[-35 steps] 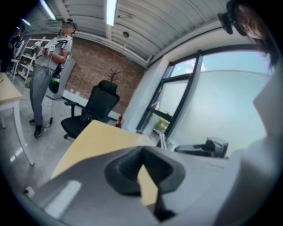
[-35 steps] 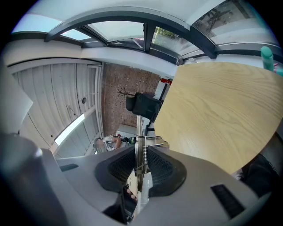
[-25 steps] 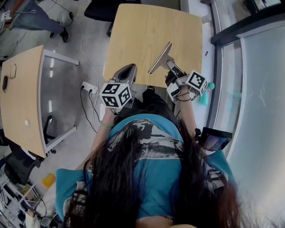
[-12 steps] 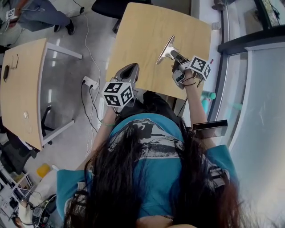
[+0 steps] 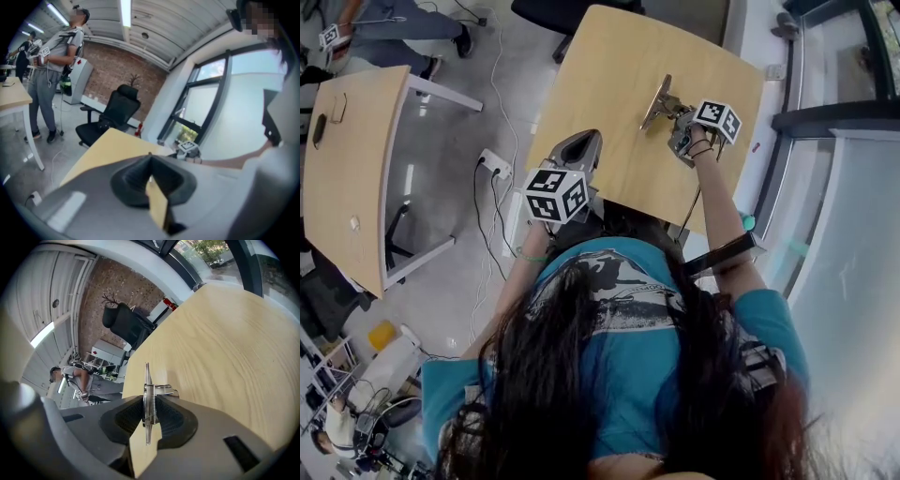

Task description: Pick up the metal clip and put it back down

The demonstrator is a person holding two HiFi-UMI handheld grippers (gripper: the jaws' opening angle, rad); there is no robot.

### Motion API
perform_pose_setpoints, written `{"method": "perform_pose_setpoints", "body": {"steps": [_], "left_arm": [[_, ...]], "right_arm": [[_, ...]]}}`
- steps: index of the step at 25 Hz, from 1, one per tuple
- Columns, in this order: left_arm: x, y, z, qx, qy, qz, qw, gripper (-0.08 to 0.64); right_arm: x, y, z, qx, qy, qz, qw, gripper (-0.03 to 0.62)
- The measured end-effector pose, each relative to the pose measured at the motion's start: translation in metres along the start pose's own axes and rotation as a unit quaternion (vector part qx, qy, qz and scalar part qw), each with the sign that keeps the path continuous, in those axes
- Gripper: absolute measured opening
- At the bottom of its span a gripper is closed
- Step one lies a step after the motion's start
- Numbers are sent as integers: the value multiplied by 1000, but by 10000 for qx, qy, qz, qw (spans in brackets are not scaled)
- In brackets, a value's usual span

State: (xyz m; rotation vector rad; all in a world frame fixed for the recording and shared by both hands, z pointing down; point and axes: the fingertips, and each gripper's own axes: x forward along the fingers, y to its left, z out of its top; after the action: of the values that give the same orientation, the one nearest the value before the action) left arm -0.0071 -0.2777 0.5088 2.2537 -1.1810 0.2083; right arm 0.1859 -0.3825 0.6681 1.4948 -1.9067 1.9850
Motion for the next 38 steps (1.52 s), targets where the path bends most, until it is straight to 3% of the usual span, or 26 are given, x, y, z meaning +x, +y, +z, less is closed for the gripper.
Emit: {"method": "perform_pose_setpoints", "body": {"steps": [6, 10, 15, 18, 22, 33, 38], "left_arm": [[2, 7, -3, -52, 67, 120, 9999, 3], [2, 10, -6, -68, 87, 158, 9998, 3], [-3, 14, -6, -67, 67, 155, 9998, 3], [-8, 15, -4, -43, 40, 129, 9999, 3], [-22, 14, -4, -2, -4, 40, 10000, 3], [-67, 9, -10, 149, -15, -426, 9990, 3], [-93, 1, -23, 187, 34, -695, 9974, 3]], "right_arm": [[19, -23, 0, 37, 252, -398, 9989, 92], [24, -34, -3, 237, 257, -368, 9987, 92], [24, -23, -2, -18, 52, -236, 9997, 103], [15, -23, 5, -78, -195, -461, 9987, 143], [-16, -17, 3, 109, -497, -613, 9968, 144], [-112, 76, -72, -118, -1240, 629, 9902, 139], [-149, 110, -126, 2, -1634, 1103, 9804, 75]]}}
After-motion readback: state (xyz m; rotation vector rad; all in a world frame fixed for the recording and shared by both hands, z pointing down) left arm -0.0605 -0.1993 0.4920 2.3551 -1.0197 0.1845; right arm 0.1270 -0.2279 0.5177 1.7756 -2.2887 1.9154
